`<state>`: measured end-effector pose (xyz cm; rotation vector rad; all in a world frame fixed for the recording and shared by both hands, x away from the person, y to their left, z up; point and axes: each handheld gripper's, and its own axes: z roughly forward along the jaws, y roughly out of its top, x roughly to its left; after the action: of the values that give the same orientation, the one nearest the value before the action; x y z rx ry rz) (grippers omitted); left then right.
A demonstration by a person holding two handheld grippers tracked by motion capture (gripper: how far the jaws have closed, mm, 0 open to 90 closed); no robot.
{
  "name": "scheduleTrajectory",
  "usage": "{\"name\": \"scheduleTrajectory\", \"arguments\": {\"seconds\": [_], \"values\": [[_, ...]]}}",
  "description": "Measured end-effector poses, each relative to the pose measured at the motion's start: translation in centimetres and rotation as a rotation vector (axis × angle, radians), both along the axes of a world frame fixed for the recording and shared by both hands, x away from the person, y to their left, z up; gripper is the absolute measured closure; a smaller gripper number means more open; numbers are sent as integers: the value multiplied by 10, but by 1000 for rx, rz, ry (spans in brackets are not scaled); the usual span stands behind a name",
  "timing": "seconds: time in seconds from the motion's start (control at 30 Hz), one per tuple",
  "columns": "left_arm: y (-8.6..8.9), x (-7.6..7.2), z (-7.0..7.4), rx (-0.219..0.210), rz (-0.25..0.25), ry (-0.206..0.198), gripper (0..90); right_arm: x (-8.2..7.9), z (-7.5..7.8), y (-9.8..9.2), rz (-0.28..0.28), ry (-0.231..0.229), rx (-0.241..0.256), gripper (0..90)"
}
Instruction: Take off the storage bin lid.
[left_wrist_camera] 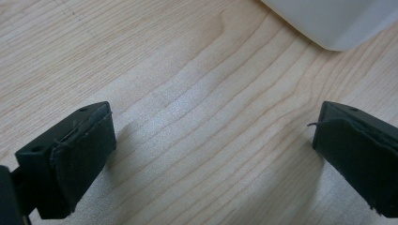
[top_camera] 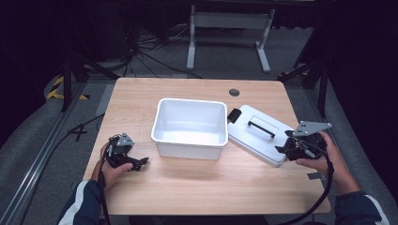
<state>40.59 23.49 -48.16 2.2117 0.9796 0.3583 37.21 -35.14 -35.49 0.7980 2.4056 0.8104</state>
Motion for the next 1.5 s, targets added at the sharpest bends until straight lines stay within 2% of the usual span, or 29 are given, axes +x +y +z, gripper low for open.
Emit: {"name": "scheduleTrajectory", "arguments": {"seconds": [0.3,0.4,0.73,0.8,0.97,1.13,1.27,1.5], "values": [[0,0,0,0,1,0,2,-20,-15,-8,2,-9,18,269],[0,0,0,1,-3,0,2,-25,-20,-9,4,-24,13,268],[0,0,0,2,0,-5,2,-39,-39,-16,-12,-5,18,270],[0,0,0,2,1,-5,2,-42,-42,-18,-24,-13,9,273],[0,0,0,2,0,-5,2,-48,-53,-23,-13,-13,17,276],[0,0,0,2,1,-5,2,-52,-69,-28,-25,20,48,278],[0,0,0,2,0,-5,2,-54,-81,-34,-25,22,74,278],[0,0,0,2,0,-5,2,-53,-105,-42,-62,57,139,273]]}}
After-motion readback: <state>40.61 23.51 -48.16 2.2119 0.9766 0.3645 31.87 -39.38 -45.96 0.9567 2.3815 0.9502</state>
